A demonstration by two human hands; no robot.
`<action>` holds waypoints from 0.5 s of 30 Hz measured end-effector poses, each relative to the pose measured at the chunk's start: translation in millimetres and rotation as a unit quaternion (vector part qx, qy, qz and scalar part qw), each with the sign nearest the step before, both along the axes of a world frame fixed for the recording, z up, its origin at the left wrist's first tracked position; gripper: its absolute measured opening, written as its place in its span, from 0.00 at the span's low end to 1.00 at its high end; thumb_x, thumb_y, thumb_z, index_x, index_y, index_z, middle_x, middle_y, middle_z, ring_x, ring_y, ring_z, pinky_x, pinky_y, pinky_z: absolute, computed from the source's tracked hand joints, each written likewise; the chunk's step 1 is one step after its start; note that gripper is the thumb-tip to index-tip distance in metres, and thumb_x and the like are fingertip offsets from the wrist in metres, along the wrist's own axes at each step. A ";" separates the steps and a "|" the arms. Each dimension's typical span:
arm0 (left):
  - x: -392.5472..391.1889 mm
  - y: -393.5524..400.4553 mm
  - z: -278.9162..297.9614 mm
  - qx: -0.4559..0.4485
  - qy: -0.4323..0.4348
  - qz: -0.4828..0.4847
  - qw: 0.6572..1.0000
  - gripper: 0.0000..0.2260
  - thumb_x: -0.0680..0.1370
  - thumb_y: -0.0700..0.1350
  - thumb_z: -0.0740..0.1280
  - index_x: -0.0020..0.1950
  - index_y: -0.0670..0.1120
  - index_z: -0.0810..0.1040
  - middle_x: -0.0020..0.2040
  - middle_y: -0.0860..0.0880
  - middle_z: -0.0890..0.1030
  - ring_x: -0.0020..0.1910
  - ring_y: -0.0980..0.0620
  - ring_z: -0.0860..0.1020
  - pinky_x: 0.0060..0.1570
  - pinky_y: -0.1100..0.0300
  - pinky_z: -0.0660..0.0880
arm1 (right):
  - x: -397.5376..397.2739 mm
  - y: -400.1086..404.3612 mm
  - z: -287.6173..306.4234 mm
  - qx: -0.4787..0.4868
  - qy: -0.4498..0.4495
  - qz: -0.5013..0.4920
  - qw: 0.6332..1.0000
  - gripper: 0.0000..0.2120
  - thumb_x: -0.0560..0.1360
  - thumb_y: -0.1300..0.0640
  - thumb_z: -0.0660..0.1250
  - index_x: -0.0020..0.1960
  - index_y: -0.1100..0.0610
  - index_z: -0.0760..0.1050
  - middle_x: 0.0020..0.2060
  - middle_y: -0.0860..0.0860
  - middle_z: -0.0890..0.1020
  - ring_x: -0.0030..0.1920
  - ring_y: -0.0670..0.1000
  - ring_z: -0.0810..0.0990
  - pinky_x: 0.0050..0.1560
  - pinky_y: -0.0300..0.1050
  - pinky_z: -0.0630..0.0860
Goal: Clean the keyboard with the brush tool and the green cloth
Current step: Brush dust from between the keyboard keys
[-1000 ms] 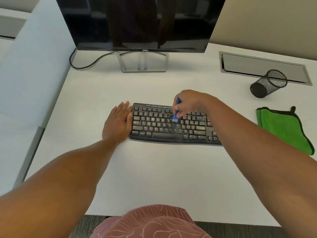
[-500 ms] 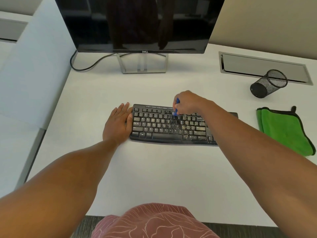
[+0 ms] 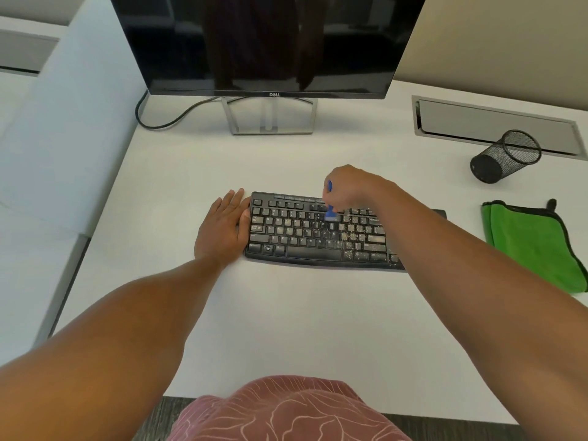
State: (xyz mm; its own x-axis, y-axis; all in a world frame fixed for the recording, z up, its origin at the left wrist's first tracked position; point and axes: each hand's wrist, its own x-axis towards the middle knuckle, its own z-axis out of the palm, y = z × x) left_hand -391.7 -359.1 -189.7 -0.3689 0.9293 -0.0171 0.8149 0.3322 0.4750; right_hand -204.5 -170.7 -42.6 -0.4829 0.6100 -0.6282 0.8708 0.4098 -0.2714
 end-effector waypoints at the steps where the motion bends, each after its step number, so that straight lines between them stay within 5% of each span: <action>1: -0.4 0.1 -0.1 0.000 0.000 0.000 1.000 0.24 0.85 0.53 0.46 0.79 0.53 0.66 0.80 0.52 0.64 0.80 0.53 0.57 0.79 0.59 0.47 | -1.3 0.1 0.2 -0.008 0.041 -0.018 0.999 0.11 0.76 0.65 0.61 0.53 0.63 0.80 0.49 0.56 0.84 0.45 0.51 0.81 0.42 0.47 0.76; 4: -0.7 0.2 -0.1 -0.004 -0.001 -0.001 1.000 0.24 0.85 0.53 0.45 0.79 0.53 0.65 0.80 0.52 0.63 0.80 0.54 0.56 0.79 0.60 0.46 | -3.6 -2.5 -1.5 -0.005 0.080 -0.028 0.996 0.07 0.76 0.64 0.62 0.48 0.61 0.79 0.44 0.52 0.82 0.45 0.51 0.81 0.43 0.47 0.78; 8: 0.0 0.1 0.9 -0.002 -0.001 0.000 1.000 0.24 0.85 0.53 0.46 0.79 0.53 0.65 0.80 0.52 0.64 0.80 0.54 0.56 0.79 0.59 0.47 | 2.9 -5.8 4.9 0.060 -0.076 0.063 0.993 0.11 0.73 0.68 0.61 0.32 0.61 0.70 0.31 0.54 0.73 0.30 0.52 0.71 0.30 0.41 0.66; 13: -0.4 0.1 0.9 -0.001 -0.002 -0.001 1.000 0.24 0.85 0.53 0.46 0.79 0.53 0.66 0.80 0.52 0.64 0.80 0.53 0.57 0.79 0.58 0.48 | -3.6 -2.4 1.0 -0.019 0.066 -0.021 0.997 0.07 0.76 0.65 0.63 0.50 0.63 0.79 0.45 0.54 0.84 0.46 0.50 0.83 0.50 0.48 0.81; 15: -0.3 -0.1 0.6 -0.002 -0.005 -0.001 1.000 0.24 0.85 0.53 0.46 0.79 0.53 0.65 0.80 0.52 0.64 0.80 0.54 0.56 0.79 0.57 0.48 | -6.1 -5.8 -0.4 -0.019 0.075 -0.026 0.997 0.07 0.76 0.65 0.62 0.49 0.62 0.80 0.45 0.53 0.83 0.44 0.48 0.82 0.46 0.46 0.80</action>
